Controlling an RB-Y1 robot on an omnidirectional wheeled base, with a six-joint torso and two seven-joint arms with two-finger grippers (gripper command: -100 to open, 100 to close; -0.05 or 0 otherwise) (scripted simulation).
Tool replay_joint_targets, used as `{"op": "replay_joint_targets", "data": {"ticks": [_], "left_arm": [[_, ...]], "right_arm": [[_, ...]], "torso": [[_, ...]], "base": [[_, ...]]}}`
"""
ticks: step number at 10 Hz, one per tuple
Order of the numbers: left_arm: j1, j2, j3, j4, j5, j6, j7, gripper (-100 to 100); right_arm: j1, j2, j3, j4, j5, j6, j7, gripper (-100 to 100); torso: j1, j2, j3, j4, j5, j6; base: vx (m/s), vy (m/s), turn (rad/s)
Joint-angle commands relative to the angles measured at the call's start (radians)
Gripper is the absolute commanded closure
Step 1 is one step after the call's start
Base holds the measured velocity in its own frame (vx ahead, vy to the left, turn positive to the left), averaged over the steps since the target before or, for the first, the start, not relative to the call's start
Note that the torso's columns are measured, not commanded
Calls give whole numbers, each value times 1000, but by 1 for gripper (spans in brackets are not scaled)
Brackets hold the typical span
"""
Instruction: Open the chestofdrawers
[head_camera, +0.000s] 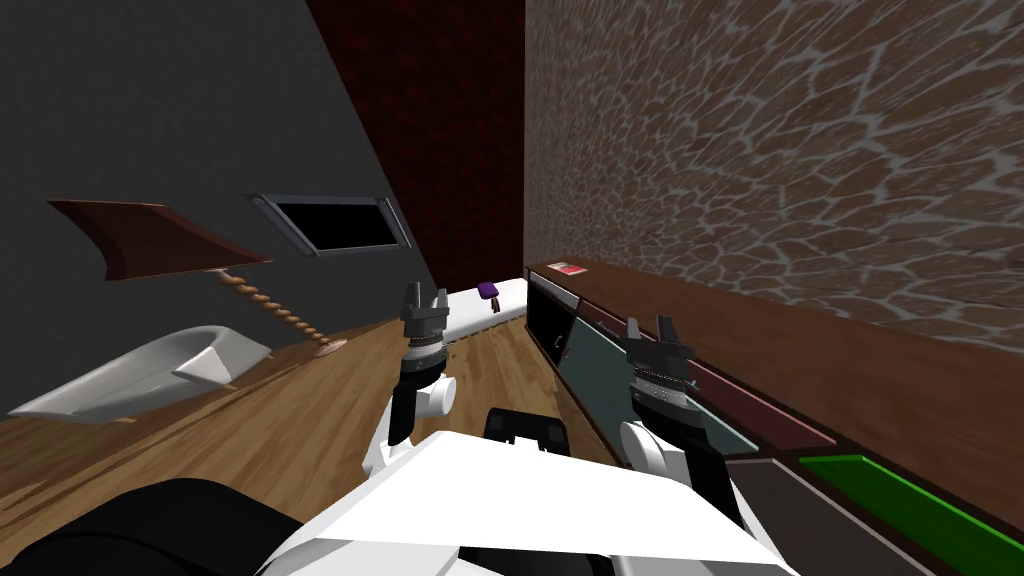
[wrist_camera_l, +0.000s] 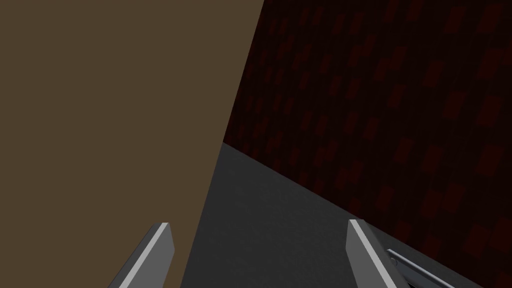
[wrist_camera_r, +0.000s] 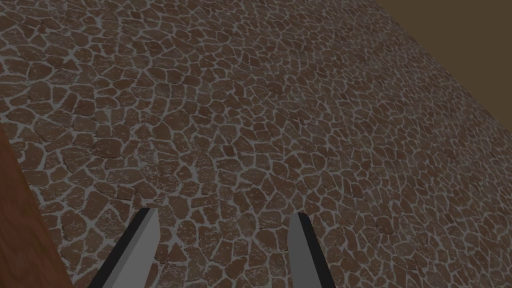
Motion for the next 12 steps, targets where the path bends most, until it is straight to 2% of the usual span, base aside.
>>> {"op": "replay_joint_targets", "data": {"ticks": [1,4,5,7,11,12], "left_arm": [[0,0,0,0,0,0,0,0],[0,0,0,0,0,0,0,0],[0,0,0,0,0,0,0,0],[0,0,0,0,0,0,0,0],[0,0,0,0,0,0,0,0],[0,0,0,0,0,0,0,0]], "right_arm": [[0,0,0,0,0,0,0,0],[0,0,0,0,0,0,0,0],[-6,-43,-10,5,29,-9,16,-100],[-16,-79,-24,11,71,-23,39,-100],[-42,-149,-68,26,189,-67,108,-100],[-42,-149,-68,26,198,-67,108,-100]], "torso": [[0,74,-147,74,0,0],[0,296,-590,295,0,0],[0,369,-738,369,0,0],[2,410,-828,411,1,0],[1,415,-832,416,0,0],[0,415,-832,416,0,0]], "base": [[0,0,0],[0,0,0],[33,23,-40],[61,40,-51],[99,54,-65],[78,44,-21]]}}
